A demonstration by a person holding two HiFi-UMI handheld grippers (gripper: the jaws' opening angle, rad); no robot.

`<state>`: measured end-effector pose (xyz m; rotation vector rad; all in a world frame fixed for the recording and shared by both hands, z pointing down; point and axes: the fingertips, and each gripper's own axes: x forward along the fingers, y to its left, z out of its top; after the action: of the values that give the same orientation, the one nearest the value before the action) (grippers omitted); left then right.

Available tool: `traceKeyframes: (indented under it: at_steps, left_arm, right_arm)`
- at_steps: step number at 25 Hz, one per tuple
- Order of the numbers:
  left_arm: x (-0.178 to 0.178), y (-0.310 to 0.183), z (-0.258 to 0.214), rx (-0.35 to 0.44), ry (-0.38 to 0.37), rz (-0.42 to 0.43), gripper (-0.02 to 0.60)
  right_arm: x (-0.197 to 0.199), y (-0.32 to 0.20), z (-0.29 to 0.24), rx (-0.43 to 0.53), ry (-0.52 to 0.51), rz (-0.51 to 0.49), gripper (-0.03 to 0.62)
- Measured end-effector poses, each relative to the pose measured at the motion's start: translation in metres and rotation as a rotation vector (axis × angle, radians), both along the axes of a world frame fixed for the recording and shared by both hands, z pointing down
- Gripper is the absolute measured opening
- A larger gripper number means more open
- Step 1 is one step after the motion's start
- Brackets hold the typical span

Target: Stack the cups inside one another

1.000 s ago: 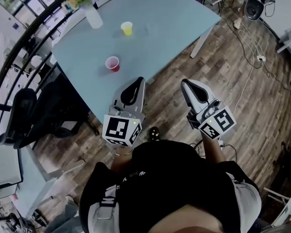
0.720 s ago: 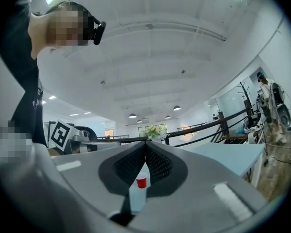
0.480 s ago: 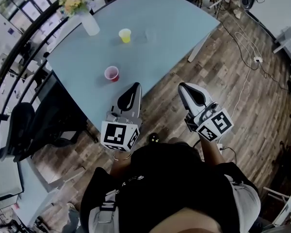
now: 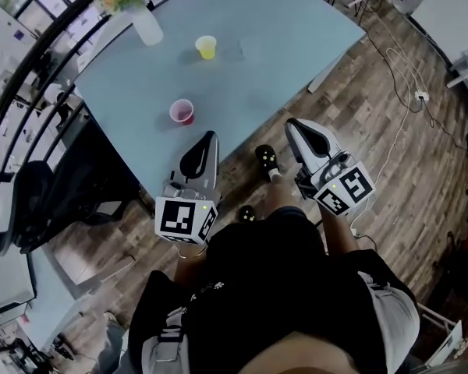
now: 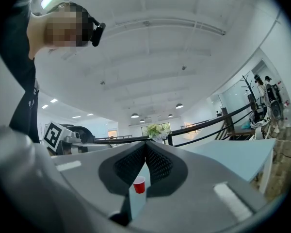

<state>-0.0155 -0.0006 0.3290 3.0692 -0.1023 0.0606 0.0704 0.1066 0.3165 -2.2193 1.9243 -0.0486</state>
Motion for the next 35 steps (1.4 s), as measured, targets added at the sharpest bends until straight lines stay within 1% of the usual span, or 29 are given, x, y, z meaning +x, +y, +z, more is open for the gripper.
traceKeyframes:
  at_steps: [7,10,14,22,25,28,31,35]
  left_arm:
    - [-0.001,-0.041,0.0,0.009,-0.008,-0.139,-0.011]
    - [0.003,-0.054,0.001,0.005,-0.007,-0.196,-0.011]
    - [0.009,-0.069,0.005,0.003,-0.017,-0.259,-0.011]
    - [0.03,-0.096,0.012,0.013,-0.039,-0.362,-0.011]
    - [0.041,-0.102,0.011,0.022,-0.054,-0.388,-0.011]
    - [0.053,-0.109,0.006,0.036,-0.058,-0.418,-0.011]
    - [0.061,-0.111,0.002,0.055,-0.074,-0.438,-0.011]
    - [0.07,-0.113,0.001,0.061,-0.082,-0.47,-0.011]
  right_arm:
    - [0.026,-0.053,0.005,-0.012,0.01,-0.108,0.0]
    - [0.043,-0.07,0.008,-0.018,0.012,-0.137,0.004]
    - [0.071,-0.09,0.016,-0.034,0.004,-0.155,0.034]
    - [0.127,-0.123,0.042,-0.064,-0.026,-0.164,0.054]
    - [0.149,-0.132,0.049,-0.077,-0.034,-0.16,0.07]
    - [0.168,-0.143,0.054,-0.085,-0.039,-0.161,0.101]
    - [0.182,-0.15,0.059,-0.096,-0.035,-0.168,0.109]
    - [0.202,-0.161,0.067,-0.121,-0.021,-0.172,0.132]
